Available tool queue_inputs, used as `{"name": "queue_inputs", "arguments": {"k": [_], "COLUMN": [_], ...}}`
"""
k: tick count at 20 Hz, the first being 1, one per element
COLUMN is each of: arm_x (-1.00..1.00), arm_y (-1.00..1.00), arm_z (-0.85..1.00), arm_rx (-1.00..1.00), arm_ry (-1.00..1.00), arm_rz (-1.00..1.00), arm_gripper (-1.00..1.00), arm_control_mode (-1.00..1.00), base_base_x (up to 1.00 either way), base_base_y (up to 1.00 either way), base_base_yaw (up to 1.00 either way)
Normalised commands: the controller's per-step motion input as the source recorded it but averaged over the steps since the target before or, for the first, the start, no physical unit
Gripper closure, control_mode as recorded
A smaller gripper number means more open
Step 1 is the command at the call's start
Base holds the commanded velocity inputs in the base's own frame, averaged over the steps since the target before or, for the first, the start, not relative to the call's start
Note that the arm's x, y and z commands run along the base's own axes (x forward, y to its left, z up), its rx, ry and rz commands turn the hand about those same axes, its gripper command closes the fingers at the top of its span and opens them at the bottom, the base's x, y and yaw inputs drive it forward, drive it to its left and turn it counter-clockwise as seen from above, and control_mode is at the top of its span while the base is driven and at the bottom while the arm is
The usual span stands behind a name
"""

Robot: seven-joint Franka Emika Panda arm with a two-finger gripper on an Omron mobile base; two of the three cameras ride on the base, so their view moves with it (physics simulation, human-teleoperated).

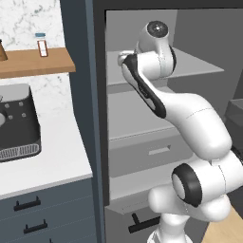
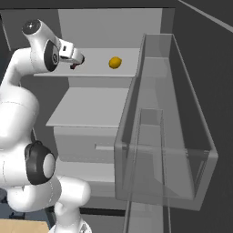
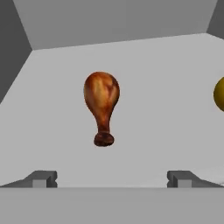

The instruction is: Place one lemon and one chicken drumstick in each tupperware on the nearby counter, to pack two identical lunches.

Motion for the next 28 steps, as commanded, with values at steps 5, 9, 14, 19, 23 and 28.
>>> {"name": "queue_inputs", "arguments": {"k": [5,9,14,19,23,28], "arm_x": [0.31,0.34,0.22,0.35,0.35,0.13], "arm_y": [0.0,0.0,-0.06,0.0,0.07,0.05], "arm_z": [-0.07,0.0,-0.02,-0.41,-0.43,-0.22], "arm_rx": [0.0,0.0,0.0,-0.03,-0.04,-0.03], "arm_ry": [0.02,0.05,0.04,0.02,0.03,0.03], "arm_rz": [0.06,0.16,0.07,0.0,0.0,0.0], "arm_gripper": [-1.0,-1.0,-1.0,-1.0,-1.0,-1.0], "arm_control_mode": [-1.0,-1.0,-1.0,-1.0,-1.0,-1.0], "base_base_x": [0.0,0.0,0.0,0.0,0.0,0.0], "base_base_y": [0.0,0.0,0.0,0.0,0.0,0.0], "base_base_yaw": [0.0,0.0,0.0,0.0,0.0,0.0]}}
